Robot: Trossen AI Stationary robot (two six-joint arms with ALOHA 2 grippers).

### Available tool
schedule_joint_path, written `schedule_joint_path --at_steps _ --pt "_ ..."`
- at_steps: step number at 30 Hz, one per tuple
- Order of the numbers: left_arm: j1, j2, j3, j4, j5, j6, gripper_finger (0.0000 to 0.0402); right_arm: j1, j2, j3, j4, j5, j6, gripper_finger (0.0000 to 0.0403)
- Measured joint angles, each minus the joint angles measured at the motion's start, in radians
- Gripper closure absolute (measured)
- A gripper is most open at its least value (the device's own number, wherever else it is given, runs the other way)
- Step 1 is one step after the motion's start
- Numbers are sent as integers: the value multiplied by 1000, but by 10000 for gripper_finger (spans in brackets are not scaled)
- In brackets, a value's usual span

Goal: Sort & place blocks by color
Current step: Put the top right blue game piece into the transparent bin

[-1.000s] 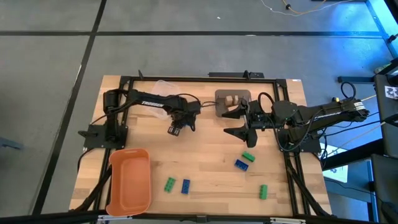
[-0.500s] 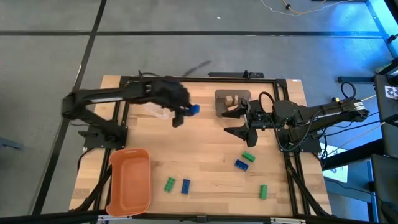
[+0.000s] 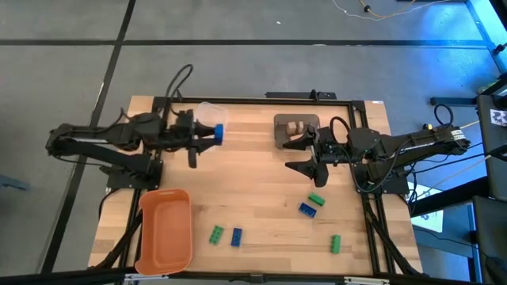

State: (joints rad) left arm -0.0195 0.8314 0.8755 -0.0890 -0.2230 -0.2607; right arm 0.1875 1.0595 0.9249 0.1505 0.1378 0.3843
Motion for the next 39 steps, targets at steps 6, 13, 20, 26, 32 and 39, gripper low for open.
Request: schedule_joint_path --at_steps 6,13,20,26,32,39 --pt "-2 -36 -22 38 -5 -30 277 0 0 0 -7 0 0 59" --pt "-2 -35 -23 46 -4 -46 277 0 0 0 -13 0 0 59" --pt "-2 -35 -23 47 5 -52 277 0 0 0 -13 0 4 59" --pt "-2 -35 -22 43 -12 -97 277 0 0 0 -13 0 4 59" --pt "34 33 -17 -24 -146 -179 277 0 0 0 -13 8 4 59" --pt "449 250 184 -455 -30 -70 277 0 7 1 -15 56 3 59"
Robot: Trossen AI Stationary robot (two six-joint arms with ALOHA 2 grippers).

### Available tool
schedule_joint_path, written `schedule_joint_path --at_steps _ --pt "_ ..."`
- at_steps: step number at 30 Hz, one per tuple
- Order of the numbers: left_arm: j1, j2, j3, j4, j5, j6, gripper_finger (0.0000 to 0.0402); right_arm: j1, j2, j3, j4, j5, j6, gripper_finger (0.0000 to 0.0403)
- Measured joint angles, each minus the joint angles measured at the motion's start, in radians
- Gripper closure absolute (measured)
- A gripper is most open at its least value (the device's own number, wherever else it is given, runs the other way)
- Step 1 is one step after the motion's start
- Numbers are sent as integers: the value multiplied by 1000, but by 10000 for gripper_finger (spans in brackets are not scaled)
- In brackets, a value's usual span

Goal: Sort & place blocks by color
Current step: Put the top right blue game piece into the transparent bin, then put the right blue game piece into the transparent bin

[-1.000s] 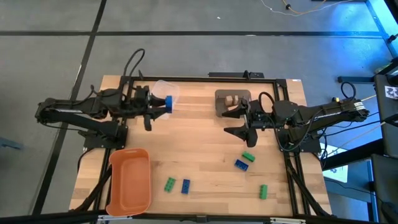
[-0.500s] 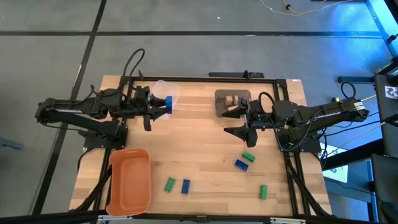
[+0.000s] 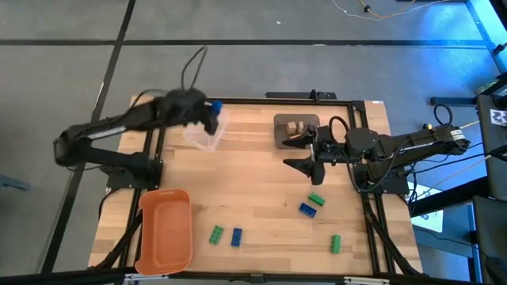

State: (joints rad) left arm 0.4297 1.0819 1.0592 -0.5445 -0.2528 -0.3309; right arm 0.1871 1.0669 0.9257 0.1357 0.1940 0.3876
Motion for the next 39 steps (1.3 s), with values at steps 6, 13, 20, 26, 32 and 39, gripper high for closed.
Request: schedule_joint_path --at_steps 6,13,20,26,32,39 --pt "292 219 44 -115 145 102 277 0 12 0 3 0 -1 59" --pt "388 435 44 -256 224 106 277 0 32 0 1 -1 0 59" --pt "347 515 44 -272 219 125 277 0 53 0 1 -3 0 59" --pt "313 535 44 -260 183 124 276 0 53 0 0 -3 -1 59" --pt "282 536 44 -255 111 124 230 0 53 0 -1 -3 -1 59" --pt "264 536 44 -254 115 117 218 0 53 0 -2 -3 -3 59"
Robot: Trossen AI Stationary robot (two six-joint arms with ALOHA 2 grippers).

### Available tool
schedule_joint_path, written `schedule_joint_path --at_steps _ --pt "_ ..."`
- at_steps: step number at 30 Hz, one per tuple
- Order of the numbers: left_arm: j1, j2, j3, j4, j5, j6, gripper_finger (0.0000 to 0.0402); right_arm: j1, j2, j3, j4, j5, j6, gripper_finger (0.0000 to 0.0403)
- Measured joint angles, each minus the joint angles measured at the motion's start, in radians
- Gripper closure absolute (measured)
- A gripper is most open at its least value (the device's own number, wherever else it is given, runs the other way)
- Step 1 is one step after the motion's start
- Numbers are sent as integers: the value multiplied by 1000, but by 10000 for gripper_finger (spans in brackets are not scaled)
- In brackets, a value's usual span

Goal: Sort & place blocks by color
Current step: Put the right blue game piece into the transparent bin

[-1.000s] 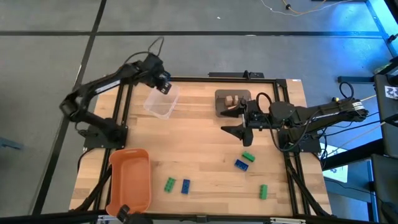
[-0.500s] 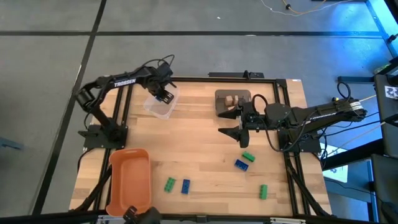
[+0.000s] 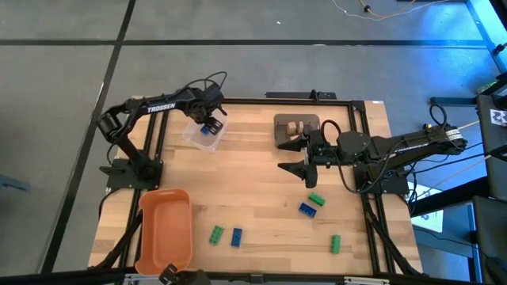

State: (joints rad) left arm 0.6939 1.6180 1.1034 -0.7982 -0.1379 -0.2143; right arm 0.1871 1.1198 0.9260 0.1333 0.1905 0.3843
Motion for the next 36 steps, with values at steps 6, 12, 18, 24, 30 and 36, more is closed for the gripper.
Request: schedule_joint_path --at_steps 6,12,18,24,30,36 --pt "-3 -14 0 0 56 -17 205 0 0 0 0 0 0 59" --pt "-29 -107 0 15 223 -39 204 0 0 0 -3 0 -1 59" --pt "-222 -297 0 179 225 -90 204 0 0 0 -5 0 -1 59" --pt "-559 -411 1 511 84 -150 205 0 0 0 -4 0 0 59" --pt "-829 -422 1 763 -75 -88 205 0 0 0 2 0 1 59" --pt "-878 -430 -19 809 -177 -52 205 0 0 0 5 0 1 59"
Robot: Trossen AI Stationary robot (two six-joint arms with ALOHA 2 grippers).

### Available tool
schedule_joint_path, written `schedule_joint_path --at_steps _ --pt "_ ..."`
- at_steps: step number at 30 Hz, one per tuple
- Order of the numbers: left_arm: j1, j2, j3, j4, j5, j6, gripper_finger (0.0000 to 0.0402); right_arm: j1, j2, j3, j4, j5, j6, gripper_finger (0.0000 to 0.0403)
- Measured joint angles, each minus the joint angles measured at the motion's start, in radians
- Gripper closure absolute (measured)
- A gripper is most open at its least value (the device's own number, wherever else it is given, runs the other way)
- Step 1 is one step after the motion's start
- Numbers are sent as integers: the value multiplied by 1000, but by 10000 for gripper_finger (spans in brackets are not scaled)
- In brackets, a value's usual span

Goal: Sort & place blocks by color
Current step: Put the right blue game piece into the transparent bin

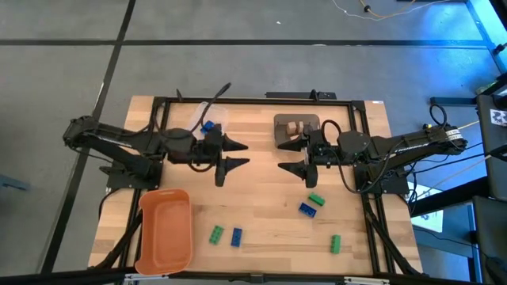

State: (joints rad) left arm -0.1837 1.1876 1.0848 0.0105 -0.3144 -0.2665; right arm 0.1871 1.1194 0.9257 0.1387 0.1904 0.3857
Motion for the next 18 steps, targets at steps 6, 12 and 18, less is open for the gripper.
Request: schedule_joint_path --at_steps 6,12,18 --pt "10 -84 -183 251 -14 8 205 0 0 0 -1 0 -1 59" --pt "11 -162 -318 456 -10 15 205 0 0 0 -1 0 -1 59" --pt "11 -170 -321 447 -18 17 205 0 0 0 -2 0 2 59"
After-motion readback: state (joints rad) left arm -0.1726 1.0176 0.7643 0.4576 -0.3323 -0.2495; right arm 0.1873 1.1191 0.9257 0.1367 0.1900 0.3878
